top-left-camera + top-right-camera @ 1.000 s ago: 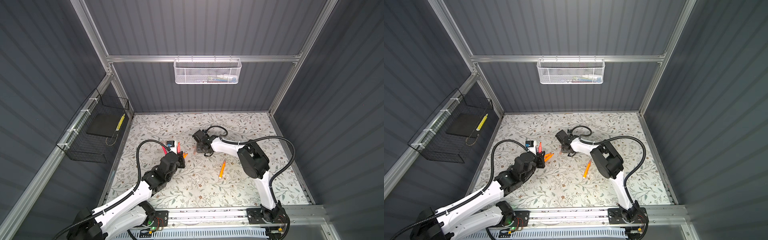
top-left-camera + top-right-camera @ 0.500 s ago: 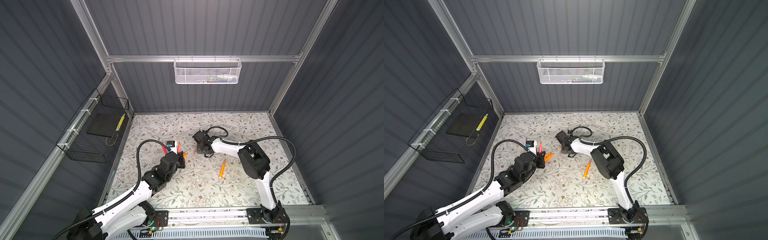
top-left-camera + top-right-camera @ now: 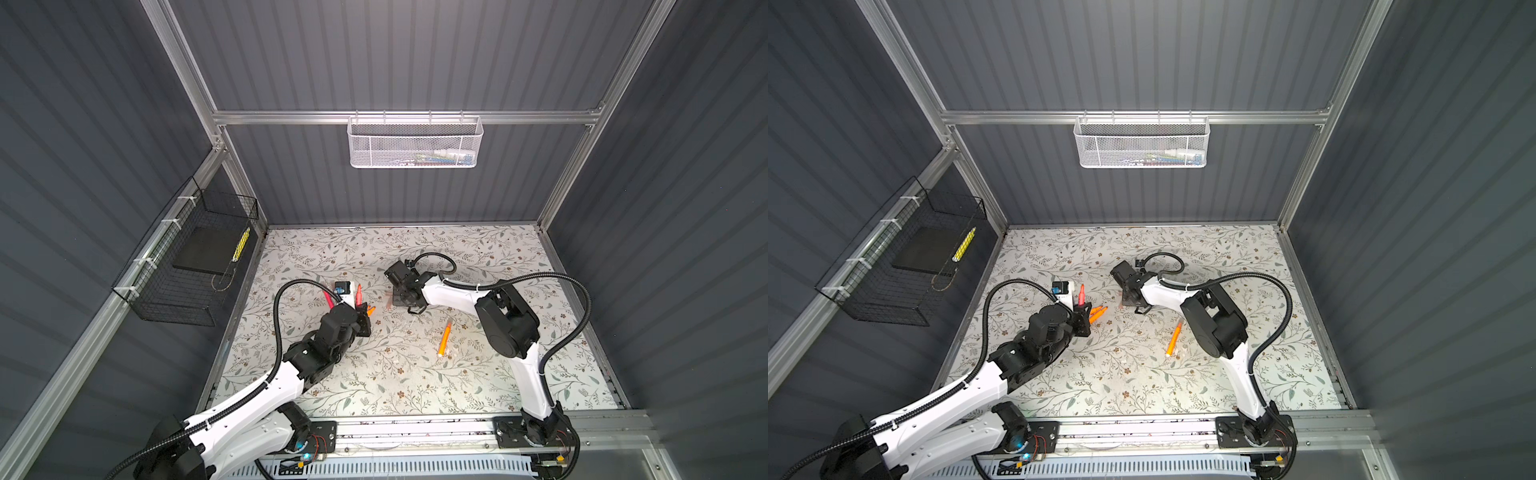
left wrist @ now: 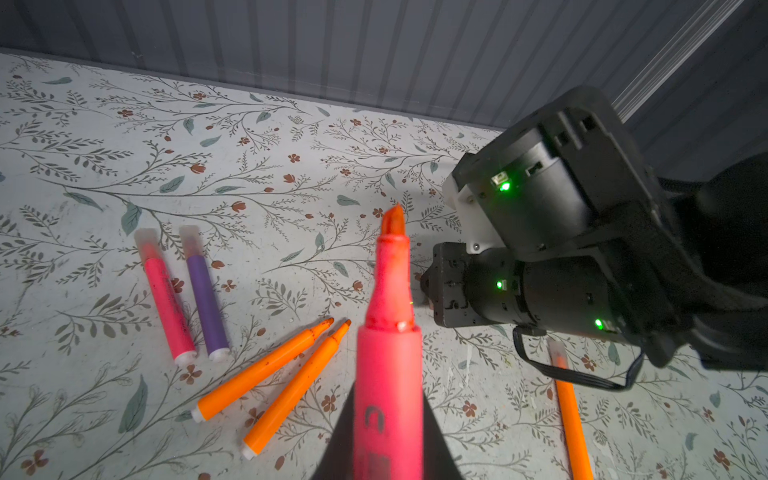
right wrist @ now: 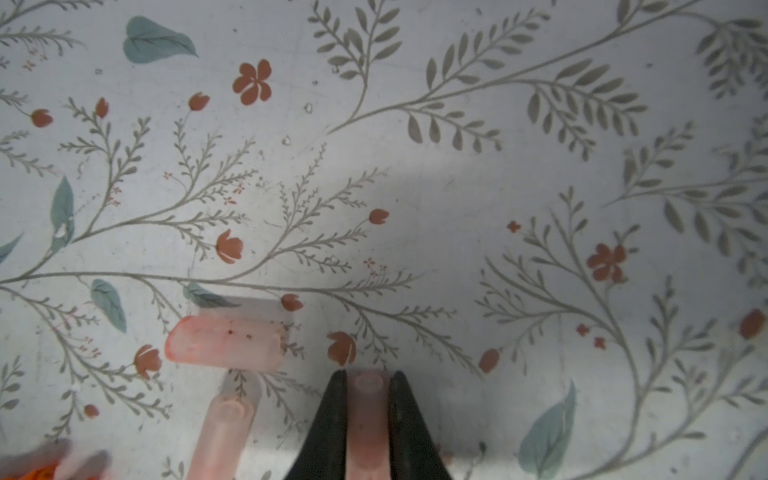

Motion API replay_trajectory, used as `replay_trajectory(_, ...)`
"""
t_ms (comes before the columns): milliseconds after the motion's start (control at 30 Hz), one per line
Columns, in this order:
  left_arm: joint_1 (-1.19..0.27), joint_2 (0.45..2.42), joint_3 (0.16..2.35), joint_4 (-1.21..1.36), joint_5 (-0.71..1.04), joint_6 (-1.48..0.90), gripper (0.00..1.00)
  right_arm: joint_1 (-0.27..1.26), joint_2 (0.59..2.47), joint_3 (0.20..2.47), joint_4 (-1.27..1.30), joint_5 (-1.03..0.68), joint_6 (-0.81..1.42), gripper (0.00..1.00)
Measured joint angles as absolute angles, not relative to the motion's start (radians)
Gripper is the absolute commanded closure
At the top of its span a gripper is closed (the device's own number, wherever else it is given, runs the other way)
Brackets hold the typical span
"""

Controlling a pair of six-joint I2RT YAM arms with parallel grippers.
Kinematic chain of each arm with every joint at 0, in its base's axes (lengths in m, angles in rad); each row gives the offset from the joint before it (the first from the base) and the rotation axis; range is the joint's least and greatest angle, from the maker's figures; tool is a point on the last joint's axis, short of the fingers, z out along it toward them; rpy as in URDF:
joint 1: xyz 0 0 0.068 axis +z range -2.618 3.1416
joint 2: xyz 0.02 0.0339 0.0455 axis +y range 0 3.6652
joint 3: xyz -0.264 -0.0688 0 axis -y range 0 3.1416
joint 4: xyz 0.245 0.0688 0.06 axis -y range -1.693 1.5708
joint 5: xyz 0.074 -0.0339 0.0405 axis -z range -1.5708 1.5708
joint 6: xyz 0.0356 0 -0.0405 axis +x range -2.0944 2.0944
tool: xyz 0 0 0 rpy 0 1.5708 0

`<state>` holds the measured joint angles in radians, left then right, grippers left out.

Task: Insert the pens into the pen caps
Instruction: 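Lift the pink cap and bring it toward the pink marker tip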

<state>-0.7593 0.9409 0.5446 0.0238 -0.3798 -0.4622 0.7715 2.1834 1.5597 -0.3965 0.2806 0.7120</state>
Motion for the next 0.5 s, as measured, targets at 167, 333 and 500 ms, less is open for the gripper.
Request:
replay_trajectory(167, -0.759, 0.945, 0.545, 0.024, -0.311, -0.451, 1.00, 0.771, 2.084, 1.425, -0.337, 0.268, 0.730, 0.90)
replay_trajectory(333, -0.760, 0.947, 0.569, 0.023, -0.159, -0.470, 1.00, 0.768, 1.848, 1.242, -0.274, 0.267, 0.752, 0.91)
replay_trajectory(500, -0.825, 0.942, 0.573, 0.120, 0.014, -0.558, 1.00, 0.756, 1.515, 1.019, -0.150, 0.290, 0.789, 0.94)
